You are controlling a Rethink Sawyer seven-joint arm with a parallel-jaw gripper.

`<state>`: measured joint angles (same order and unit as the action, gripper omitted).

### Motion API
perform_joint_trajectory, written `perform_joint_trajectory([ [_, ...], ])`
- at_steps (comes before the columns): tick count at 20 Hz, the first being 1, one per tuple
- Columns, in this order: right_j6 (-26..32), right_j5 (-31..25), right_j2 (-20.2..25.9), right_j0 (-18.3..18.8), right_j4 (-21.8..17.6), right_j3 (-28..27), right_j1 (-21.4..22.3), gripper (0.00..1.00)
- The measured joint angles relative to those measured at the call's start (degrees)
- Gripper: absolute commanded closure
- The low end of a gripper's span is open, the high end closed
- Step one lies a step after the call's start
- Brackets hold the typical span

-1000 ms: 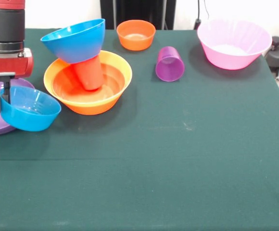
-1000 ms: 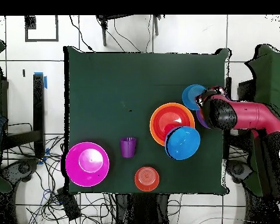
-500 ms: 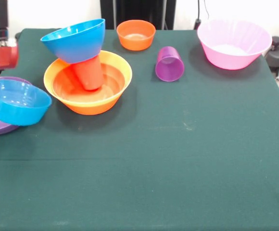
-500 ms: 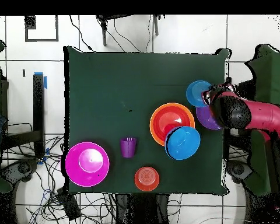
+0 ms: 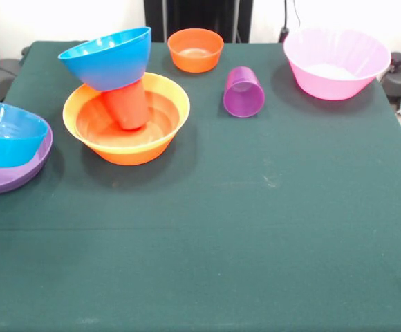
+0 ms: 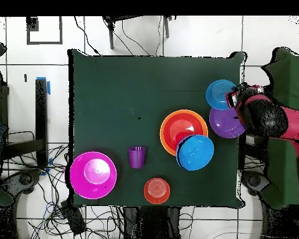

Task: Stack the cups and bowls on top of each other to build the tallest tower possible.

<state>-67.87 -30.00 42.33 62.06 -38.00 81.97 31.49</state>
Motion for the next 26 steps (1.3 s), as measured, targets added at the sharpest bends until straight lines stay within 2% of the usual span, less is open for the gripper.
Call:
perform_joint_trajectory([
  [7, 0.00, -0.62, 2.44, 1.38, 3.44, 0.40, -1.21, 1.00],
  [12, 0.00, -1.22, 3.42, 1.88, 7.50, 1.23, -4.14, 1.00],
  [16, 0.00, -2.62, 3.69, 1.86, 9.14, 1.71, -6.33, 1.00],
  [26, 0.00, -10.38, 2.87, 1.20, 9.76, 1.97, -9.39, 1.00],
])
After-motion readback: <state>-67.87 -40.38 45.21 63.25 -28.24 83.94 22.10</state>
